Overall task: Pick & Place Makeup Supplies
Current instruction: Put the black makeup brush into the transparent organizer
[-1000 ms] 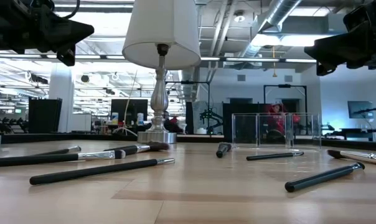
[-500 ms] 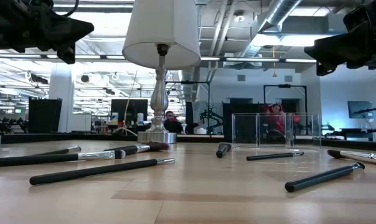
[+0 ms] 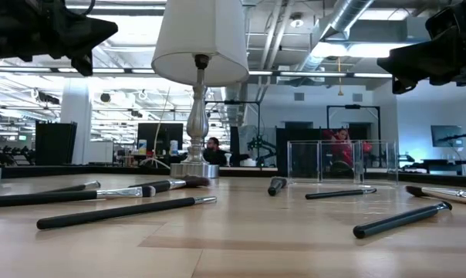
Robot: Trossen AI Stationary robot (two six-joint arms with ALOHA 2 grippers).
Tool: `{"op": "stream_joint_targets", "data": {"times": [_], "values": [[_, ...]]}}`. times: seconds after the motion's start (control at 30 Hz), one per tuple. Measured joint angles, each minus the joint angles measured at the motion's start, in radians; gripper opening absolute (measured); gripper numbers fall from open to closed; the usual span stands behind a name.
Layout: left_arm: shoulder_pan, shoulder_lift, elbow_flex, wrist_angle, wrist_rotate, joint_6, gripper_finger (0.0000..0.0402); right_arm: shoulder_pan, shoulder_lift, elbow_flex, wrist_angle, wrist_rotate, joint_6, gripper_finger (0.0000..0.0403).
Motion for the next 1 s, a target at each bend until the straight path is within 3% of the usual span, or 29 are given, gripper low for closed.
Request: {"op": "stream_joint_targets", "data": {"times": [0.4, 0.57, 0.77, 1.0], "values": [[0.0, 0.0, 0.0, 0.087, 0.006, -0.011, 0.0008, 0.0, 0.0, 0.0, 0.0, 0.0, 0.0, 0.0117], [0.003, 0.0, 0.0, 0.088, -0.054, 0.044, 0.0013, 0.0, 0.0, 0.0, 0.0, -0.001, 0.0, 0.0117], [0.059, 0.031, 0.036, 0.091, -0.037, 0.037, 0.0047, 0.0, 0.0, 0.0, 0.0, -0.002, 0.0, 0.0117], [0.133, 0.16, 0.15, 0.091, -0.002, 0.062, 0.0102, 0.0, 0.0, 0.0, 0.0, -0.002, 0.0, 0.0117]]}}
